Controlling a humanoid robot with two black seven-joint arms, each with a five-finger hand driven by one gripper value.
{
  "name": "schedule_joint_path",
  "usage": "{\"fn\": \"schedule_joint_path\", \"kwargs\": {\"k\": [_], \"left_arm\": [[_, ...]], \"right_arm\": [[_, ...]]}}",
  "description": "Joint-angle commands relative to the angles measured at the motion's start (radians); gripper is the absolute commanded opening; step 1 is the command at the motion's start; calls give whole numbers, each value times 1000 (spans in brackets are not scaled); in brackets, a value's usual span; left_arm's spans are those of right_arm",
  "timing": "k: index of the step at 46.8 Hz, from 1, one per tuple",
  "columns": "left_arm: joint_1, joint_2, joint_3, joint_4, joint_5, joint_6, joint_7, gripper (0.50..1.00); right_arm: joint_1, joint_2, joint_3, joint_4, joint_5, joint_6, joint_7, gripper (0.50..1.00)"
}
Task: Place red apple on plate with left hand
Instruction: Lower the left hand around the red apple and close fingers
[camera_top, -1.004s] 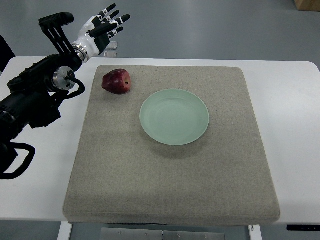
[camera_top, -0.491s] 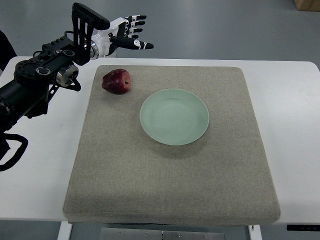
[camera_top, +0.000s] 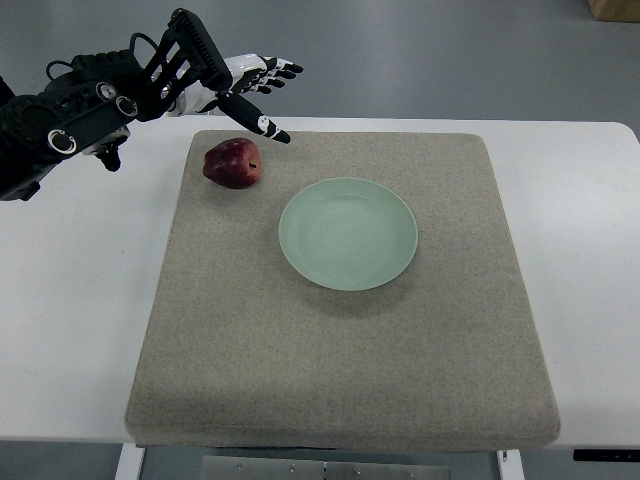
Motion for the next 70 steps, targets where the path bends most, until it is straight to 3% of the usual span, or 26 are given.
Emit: {"fn": "schedule_joint_path", "kwargs": {"k": [1, 18, 70], "left_arm": [[-26, 21, 38, -19, 67, 0, 0, 992], [-31, 122, 41, -175, 392, 1, -3, 992], [50, 111, 51, -94, 489, 41, -1, 990]], "right_arm": [[1, 0, 0, 0, 0, 0, 0, 964], [1, 0, 0, 0, 1, 0, 0, 964], [1, 0, 0, 0, 0, 0, 0, 964]]}}
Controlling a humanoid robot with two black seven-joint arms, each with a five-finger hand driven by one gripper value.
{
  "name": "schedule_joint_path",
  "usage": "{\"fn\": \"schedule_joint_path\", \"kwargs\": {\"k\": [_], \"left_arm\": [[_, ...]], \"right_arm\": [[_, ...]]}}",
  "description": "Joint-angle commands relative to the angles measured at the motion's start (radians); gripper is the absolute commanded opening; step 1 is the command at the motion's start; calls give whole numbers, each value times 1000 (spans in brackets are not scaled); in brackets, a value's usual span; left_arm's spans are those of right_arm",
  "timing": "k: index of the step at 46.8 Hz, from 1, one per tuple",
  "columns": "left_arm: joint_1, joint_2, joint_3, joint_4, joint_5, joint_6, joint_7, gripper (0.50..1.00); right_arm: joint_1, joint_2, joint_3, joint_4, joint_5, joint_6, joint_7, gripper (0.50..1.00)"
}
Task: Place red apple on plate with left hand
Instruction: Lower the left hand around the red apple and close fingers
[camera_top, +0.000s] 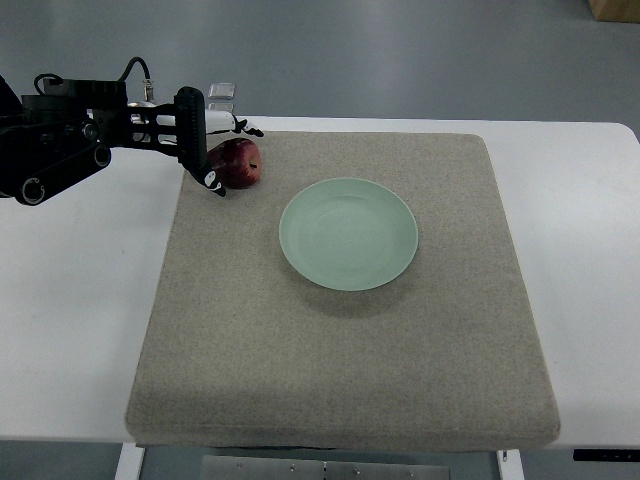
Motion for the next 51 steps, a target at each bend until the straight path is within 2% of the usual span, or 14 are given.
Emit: {"fn": "schedule_joint_path", "kwargs": {"k": [1, 11, 29, 33, 38, 47, 51], "left_arm": [[7, -3, 0, 26, 0, 2, 0, 988], [14, -14, -2, 35, -11, 62, 0, 984], [34, -27, 0, 40, -17, 62, -1, 984], [34, -35, 0, 41, -17, 62, -1, 971], [36, -46, 0, 50, -18, 63, -1, 930], [36, -61, 0, 81, -17, 66, -1, 804], [36, -61, 0, 87, -15, 66, -5, 729]], "right_arm": [[0, 0, 0, 0, 1, 0, 0, 964], [0, 0, 0, 0, 0, 0, 0, 964], [0, 0, 0, 0, 0, 0, 0, 964], [-1, 0, 0, 0, 0, 0, 0, 964], [0, 0, 0, 0, 0, 0, 0, 964], [0, 0, 0, 0, 0, 0, 0, 964], [0, 0, 0, 0, 0, 0, 0, 964]]}}
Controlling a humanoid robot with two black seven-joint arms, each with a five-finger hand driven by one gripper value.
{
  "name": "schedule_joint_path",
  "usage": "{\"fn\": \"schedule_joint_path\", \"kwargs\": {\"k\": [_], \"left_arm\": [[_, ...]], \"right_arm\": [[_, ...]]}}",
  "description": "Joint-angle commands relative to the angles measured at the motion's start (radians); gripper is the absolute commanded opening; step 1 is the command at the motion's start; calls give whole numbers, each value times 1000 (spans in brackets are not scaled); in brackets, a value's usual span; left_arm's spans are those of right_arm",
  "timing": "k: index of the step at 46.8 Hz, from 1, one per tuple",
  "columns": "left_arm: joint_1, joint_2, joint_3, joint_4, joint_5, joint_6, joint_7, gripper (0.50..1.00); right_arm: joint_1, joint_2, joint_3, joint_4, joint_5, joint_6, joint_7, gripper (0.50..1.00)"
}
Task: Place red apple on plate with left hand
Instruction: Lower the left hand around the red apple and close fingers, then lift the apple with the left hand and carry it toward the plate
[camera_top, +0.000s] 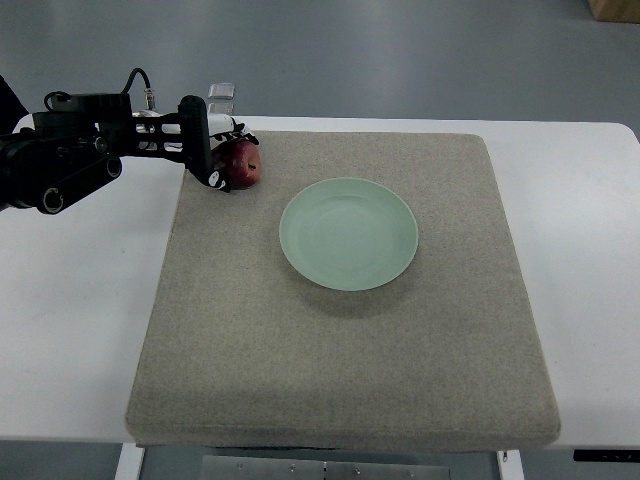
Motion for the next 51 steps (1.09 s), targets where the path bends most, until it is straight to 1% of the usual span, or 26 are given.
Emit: {"fn": "schedule_joint_path", "kwargs": {"k": [1, 4, 7, 9, 23, 33, 39, 51], "left_arm": [[0, 0, 0, 4, 2, 2, -1, 711], [0, 0, 0, 4, 5, 8, -1, 666], [0, -2, 0, 4, 8, 17, 0, 654], [0, -3, 0, 4, 10, 25, 0, 628], [-6, -11, -3, 2, 8, 36, 0, 636], [-24, -25, -14, -29, 3, 40, -1, 638], [-50, -25, -15, -72, 5, 52, -8, 645], [-78, -25, -14, -205, 10, 52, -11, 664]], "right_arm": [[0, 0, 0, 0, 0, 0, 0, 964], [0, 0, 0, 0, 0, 0, 0, 964], [0, 0, 0, 0, 0, 0, 0, 964], [0, 0, 0, 0, 0, 0, 0, 964], [0, 0, 0, 0, 0, 0, 0, 964], [0, 0, 0, 0, 0, 0, 0, 964], [0, 0, 0, 0, 0, 0, 0, 964], [0, 0, 0, 0, 1, 0, 0, 964]]}}
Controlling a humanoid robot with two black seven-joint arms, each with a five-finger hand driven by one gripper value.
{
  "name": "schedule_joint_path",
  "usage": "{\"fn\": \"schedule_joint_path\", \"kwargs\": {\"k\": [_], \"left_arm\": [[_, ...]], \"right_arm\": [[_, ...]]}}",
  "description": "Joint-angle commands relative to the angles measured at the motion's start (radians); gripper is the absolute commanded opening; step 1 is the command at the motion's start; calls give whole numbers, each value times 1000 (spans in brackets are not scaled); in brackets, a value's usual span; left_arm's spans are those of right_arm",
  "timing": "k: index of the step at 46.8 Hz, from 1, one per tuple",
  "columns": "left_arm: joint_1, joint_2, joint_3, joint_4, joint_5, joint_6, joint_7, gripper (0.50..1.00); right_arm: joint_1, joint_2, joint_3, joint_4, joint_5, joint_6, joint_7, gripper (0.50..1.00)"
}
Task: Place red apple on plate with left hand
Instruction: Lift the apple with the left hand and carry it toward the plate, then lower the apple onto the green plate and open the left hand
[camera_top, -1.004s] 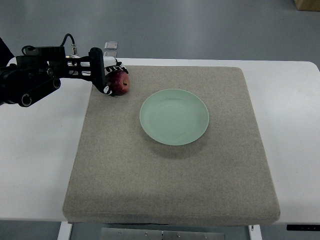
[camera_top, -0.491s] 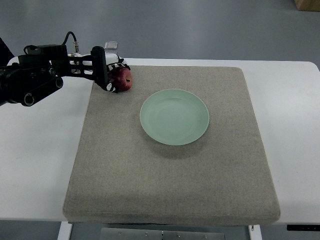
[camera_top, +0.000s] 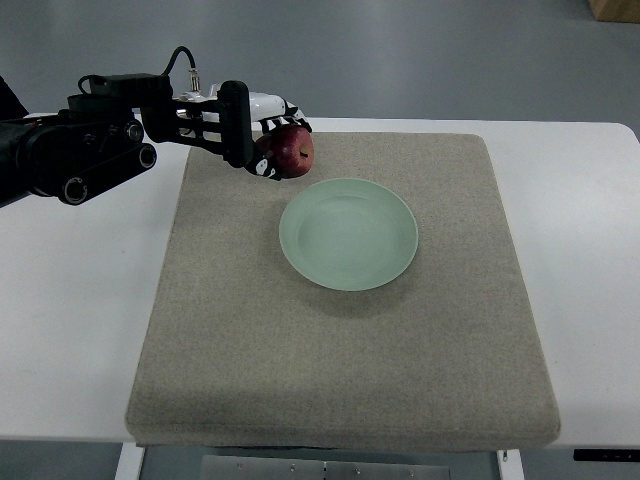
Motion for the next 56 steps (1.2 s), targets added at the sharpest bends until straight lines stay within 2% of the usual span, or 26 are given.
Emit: {"fn": "schedule_joint_path", "kwargs": {"k": [1, 5, 13, 24, 31, 51, 56], "left_arm": [[-3, 0, 2, -39, 4, -1, 0, 666], [-3, 0, 2, -70, 4, -4, -2, 696], [-2, 2, 5, -142, 8, -5, -2, 701], [3, -9, 8, -145, 7, -7, -2, 703], [10, -24, 10, -145, 7, -10, -2, 731], [32, -63, 16, -143, 12, -11, -2, 737], [43, -64, 16, -143, 10, -10, -2, 767]], "right_arm": [[0, 0, 0, 0, 1, 0, 0, 964], [-1, 0, 0, 0, 0, 0, 0, 964], [0, 0, 0, 0, 0, 0, 0, 964], [0, 0, 0, 0, 1, 0, 0, 964], [0, 0, 0, 0, 0, 0, 0, 964], [0, 0, 0, 0, 1, 0, 0, 964], [0, 0, 0, 0, 0, 0, 0, 964]]}}
